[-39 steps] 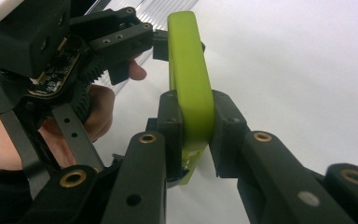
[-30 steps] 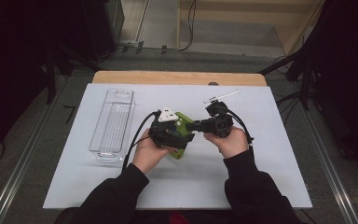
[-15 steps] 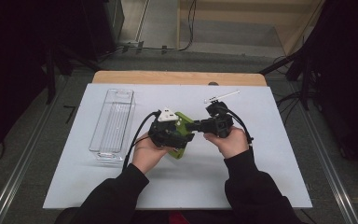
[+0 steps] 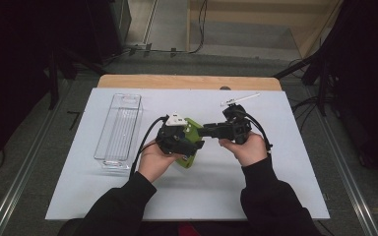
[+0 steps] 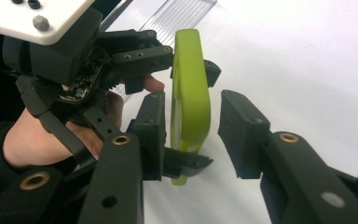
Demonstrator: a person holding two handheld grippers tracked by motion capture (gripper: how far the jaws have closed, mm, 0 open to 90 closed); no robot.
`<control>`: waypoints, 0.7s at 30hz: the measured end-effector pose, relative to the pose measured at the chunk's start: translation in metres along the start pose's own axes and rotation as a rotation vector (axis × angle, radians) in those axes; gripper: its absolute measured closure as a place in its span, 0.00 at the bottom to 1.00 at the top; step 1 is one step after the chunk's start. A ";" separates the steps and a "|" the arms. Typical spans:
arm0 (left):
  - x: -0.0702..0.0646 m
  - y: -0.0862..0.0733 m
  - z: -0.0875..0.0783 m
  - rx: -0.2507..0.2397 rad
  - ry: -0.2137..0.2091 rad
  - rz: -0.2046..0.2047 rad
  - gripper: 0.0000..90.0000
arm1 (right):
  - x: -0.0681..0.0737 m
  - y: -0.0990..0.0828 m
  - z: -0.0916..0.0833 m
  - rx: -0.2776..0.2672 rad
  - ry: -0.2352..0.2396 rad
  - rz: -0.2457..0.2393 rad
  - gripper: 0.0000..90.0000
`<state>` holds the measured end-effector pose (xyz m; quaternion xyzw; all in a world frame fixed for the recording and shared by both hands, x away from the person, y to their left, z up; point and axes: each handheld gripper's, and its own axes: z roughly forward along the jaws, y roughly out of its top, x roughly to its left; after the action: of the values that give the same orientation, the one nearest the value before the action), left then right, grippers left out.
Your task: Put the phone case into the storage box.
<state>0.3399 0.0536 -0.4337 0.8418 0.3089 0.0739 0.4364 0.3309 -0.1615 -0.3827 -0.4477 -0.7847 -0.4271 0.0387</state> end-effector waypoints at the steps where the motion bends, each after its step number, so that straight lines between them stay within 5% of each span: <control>1: 0.001 0.000 0.000 -0.002 -0.005 -0.011 0.20 | -0.001 0.000 -0.001 -0.002 0.004 0.002 0.63; 21: 0.012 0.005 -0.014 0.010 -0.031 -0.062 0.20 | -0.017 -0.005 -0.012 0.003 -0.030 -0.017 0.45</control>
<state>0.3469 0.0680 -0.4232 0.8351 0.3281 0.0457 0.4391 0.3327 -0.1826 -0.3856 -0.4471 -0.7897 -0.4195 0.0241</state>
